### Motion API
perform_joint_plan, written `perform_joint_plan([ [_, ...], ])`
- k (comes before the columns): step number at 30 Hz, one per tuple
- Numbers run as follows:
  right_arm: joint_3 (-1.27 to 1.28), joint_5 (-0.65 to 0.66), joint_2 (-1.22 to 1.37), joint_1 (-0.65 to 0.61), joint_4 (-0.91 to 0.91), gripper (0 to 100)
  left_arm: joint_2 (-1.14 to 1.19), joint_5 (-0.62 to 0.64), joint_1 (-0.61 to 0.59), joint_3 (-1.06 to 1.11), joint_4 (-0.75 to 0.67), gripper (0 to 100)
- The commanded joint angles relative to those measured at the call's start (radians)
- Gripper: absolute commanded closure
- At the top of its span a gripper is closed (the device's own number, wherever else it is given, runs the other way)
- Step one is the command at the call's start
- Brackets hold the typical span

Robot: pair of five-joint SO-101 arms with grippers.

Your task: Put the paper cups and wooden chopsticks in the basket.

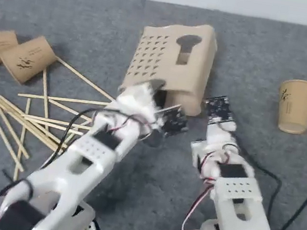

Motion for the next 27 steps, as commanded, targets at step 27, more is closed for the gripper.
perform_joint_plan([
  [27, 0.190, -0.081, -0.731, 0.150, 0.125, 88.0, -0.255, -0.141, 0.012, 0.001, 0.710, 98],
])
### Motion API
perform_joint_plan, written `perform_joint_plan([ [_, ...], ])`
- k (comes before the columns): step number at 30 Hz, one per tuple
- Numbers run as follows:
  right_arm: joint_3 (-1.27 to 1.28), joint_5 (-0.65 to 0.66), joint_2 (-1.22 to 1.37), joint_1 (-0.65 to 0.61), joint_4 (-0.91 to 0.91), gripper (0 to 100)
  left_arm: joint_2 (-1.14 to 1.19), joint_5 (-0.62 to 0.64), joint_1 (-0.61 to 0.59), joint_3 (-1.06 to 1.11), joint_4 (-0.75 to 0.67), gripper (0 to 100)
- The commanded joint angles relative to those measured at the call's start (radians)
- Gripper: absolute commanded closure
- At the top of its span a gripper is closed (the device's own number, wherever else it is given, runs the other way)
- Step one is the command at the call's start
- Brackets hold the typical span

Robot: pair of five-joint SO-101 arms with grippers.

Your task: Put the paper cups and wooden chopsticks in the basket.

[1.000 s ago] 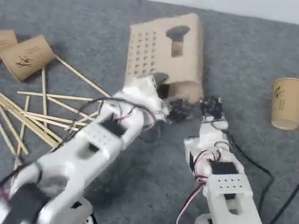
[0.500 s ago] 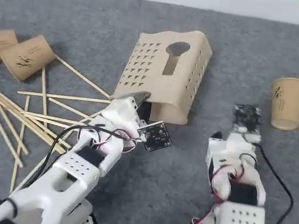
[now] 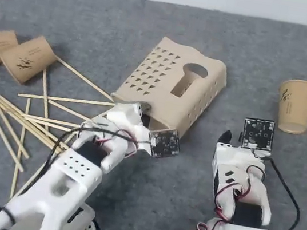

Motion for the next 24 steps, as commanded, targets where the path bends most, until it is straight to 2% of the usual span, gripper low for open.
perform_joint_plan([
  [1, -0.015, -0.012, 0.018, 0.010, -0.001, 88.0, 0.006, 0.021, 0.009, -0.108, 0.281, 98],
  [3, -0.032, -0.012, 0.073, 0.010, -0.022, 88.0, 0.006, 0.097, 0.029, -0.145, 0.336, 98],
  [8, -0.098, -0.012, 0.274, 0.015, -0.070, 88.0, 0.006, 0.394, 0.100, -0.251, 0.456, 98],
  [11, -0.141, -0.014, 0.378, 0.015, -0.082, 88.0, 0.006, 0.494, 0.149, -0.311, 0.539, 98],
  [15, -0.178, -0.014, 0.461, 0.016, -0.088, 88.0, 0.006, 0.522, 0.192, -0.346, 0.631, 97],
  [20, -0.183, -0.014, 0.469, 0.015, -0.088, 88.0, 0.006, 0.522, 0.172, -0.340, 0.695, 82],
  [24, -0.183, -0.014, 0.469, 0.015, -0.088, 88.0, 0.006, 0.514, 0.153, -0.340, 0.701, 81],
])
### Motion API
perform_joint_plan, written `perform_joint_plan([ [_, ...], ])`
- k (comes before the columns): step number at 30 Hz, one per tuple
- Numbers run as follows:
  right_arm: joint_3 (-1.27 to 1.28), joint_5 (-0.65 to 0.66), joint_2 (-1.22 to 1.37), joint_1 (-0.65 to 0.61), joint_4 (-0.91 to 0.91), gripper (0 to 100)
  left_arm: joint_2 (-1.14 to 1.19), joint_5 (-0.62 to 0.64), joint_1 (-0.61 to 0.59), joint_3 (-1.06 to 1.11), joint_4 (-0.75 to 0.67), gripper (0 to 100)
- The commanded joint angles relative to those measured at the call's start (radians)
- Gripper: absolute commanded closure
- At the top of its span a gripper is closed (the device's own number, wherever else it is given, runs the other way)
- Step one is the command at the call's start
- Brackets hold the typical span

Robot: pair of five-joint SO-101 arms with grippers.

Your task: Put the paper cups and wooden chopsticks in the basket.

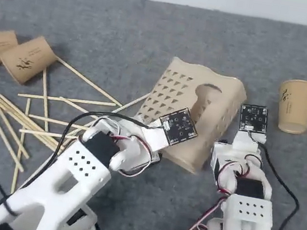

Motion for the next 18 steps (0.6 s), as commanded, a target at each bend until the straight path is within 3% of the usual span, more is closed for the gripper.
perform_joint_plan([
  [1, -0.066, -0.009, 0.004, 0.007, -0.022, 88.0, -0.003, 0.011, -0.020, -0.015, 0.044, 81],
  [10, -0.069, -0.002, 0.005, 0.008, -0.015, 88.0, -0.187, 0.011, 0.026, -0.199, 0.390, 81],
  [15, -0.147, 0.000, 0.015, 0.079, 0.081, 88.0, -0.407, 0.028, 0.023, -0.196, 0.414, 81],
  [18, -0.235, 0.000, 0.044, 0.130, 0.183, 88.0, -0.523, 0.107, 0.021, -0.154, 0.399, 81],
])
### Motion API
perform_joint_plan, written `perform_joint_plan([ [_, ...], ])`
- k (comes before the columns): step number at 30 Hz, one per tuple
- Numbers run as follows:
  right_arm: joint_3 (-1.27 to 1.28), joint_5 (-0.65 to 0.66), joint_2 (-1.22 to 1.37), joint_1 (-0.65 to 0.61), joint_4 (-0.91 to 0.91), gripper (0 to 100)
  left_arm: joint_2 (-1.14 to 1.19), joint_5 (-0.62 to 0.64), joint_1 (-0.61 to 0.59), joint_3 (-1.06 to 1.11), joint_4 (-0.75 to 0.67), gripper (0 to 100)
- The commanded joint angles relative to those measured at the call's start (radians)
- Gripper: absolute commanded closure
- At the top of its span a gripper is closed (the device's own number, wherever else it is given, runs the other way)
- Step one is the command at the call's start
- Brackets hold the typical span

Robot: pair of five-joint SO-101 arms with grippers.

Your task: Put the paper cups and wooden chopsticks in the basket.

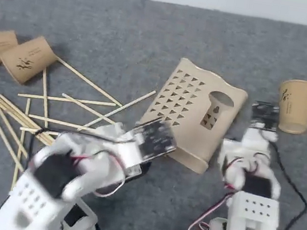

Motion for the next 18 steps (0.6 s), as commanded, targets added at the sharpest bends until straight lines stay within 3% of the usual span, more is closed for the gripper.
perform_joint_plan([
  [1, -0.152, 0.005, 0.044, 0.045, 0.107, 87.9, -0.184, 0.117, 0.002, 0.028, -0.023, 81],
  [9, -0.563, 0.219, 0.414, 0.045, 0.320, 87.6, -0.305, 0.299, 0.002, 0.131, -0.124, 81],
  [18, -1.361, 0.457, 0.915, 0.045, 0.699, 87.2, -0.252, 0.377, 0.002, 0.139, -0.144, 81],
])
